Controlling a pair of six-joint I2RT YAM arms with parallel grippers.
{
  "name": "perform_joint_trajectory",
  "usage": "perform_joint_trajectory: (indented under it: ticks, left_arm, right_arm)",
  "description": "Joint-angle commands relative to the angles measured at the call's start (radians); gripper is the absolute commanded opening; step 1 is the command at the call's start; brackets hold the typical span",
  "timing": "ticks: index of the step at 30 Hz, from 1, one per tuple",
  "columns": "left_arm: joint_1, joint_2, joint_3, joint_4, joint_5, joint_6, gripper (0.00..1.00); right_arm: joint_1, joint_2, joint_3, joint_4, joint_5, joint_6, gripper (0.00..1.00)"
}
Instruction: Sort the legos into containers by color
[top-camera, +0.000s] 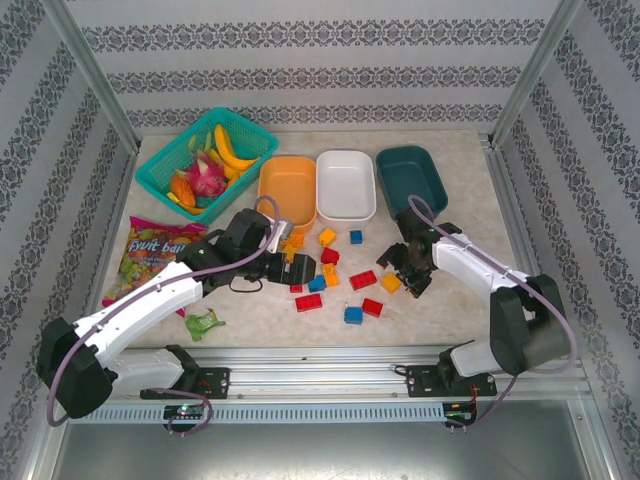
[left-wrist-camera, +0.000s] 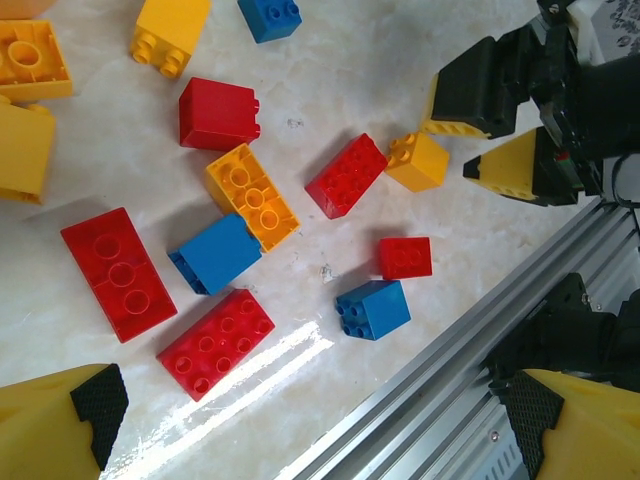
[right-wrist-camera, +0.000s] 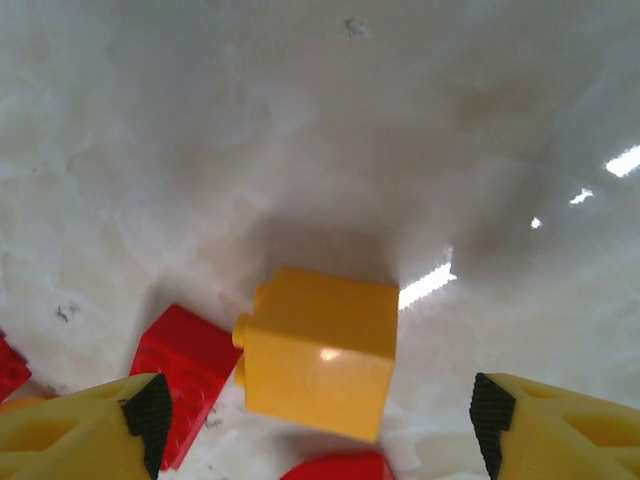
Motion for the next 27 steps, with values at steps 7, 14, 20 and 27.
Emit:
perform_joint_trajectory:
  ticks: [7,14,20,27]
  left_arm:
    - [-0.025,0.043,0.050,0.061,-0.018,-0.013,1.00]
    - [-0.027,0.056,0.051,0.075,-0.016,-0.018,1.00]
    - [-0.026,0.064,0.058,0.086,-0.013,-0.034,0.99]
    - [-0.014,0.127,0.191,0.086,-0.059,-0.102,0.99]
  right_arm:
    - [0.018,0.082,-0.003,0.040,-0.056,0.017,0.70]
    - [0.019,0.112,-0.012,0.057,-0.039,0.014,0.52]
    - [0.031,0.074,0.062,-0.017,0.024,-0.044,0.41]
    - [0.012,0.008,0.331,-0.186,0.201,-0.239,0.40]
